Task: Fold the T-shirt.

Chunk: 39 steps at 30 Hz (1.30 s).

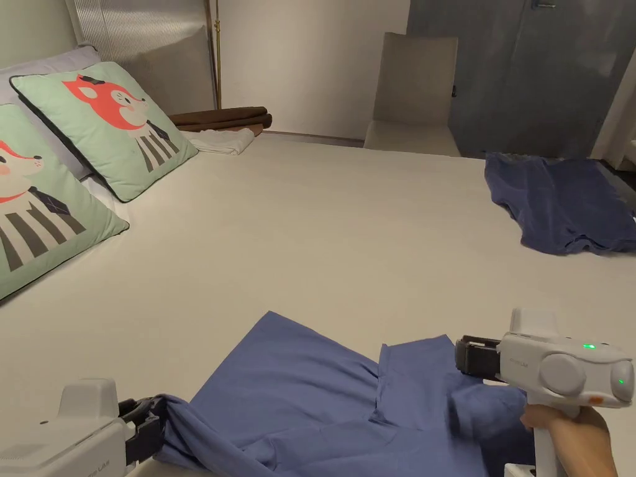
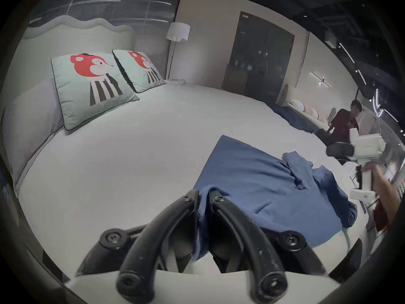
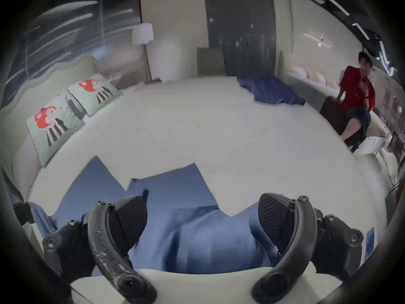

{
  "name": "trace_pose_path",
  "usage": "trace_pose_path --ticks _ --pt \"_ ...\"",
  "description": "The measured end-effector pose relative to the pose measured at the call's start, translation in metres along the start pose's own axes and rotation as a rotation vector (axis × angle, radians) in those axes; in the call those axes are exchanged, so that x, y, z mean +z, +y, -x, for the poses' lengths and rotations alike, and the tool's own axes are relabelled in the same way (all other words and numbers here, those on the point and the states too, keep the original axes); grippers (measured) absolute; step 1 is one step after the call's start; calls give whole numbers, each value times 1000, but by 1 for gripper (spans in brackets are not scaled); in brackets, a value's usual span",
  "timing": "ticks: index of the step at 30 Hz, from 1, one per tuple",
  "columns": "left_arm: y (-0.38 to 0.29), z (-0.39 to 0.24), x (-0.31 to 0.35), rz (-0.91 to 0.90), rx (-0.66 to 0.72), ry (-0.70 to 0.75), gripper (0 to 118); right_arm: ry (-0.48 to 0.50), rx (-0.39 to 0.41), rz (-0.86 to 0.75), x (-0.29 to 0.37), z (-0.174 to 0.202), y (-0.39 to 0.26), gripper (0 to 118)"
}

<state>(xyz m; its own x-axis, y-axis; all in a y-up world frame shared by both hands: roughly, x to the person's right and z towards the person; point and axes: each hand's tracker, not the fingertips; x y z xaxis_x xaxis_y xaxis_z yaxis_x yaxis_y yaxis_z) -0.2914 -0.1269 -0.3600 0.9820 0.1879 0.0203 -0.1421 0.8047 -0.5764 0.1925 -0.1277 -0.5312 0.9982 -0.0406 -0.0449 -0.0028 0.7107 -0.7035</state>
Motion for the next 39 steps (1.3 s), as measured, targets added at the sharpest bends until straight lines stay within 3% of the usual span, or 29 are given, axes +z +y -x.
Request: trace_pose_path --ticks 7,10,12,13,14,15,17,22,29,39 --pt "0 3 -7 31 5 -4 5 17 86 179 -83 13 10 101" --pt "-2 12 -13 47 8 -6 5 6 100 215 -99 18 8 81" --pt "-3 13 -14 54 7 -6 5 -7 129 195 -97 20 2 77" --pt "-4 16 -16 58 7 -5 5 -4 123 170 -91 20 1 65" --pt "-4 17 -16 59 8 -5 5 -5 124 160 -86 20 0 38" --pt "-5 17 -17 59 10 -6 5 -42 170 139 -79 21 -1 0" --pt "-5 19 -19 59 14 -8 5 -64 233 114 -68 22 -5 1" --pt "0 14 -14 35 14 -12 5 -7 119 -44 -15 4 4 1" --pt "34 -7 6 -66 -15 -57 5 -20 134 -265 88 -12 34 1" --pt "167 -64 9 -244 -77 -154 5 -130 76 -640 226 -53 97 1"
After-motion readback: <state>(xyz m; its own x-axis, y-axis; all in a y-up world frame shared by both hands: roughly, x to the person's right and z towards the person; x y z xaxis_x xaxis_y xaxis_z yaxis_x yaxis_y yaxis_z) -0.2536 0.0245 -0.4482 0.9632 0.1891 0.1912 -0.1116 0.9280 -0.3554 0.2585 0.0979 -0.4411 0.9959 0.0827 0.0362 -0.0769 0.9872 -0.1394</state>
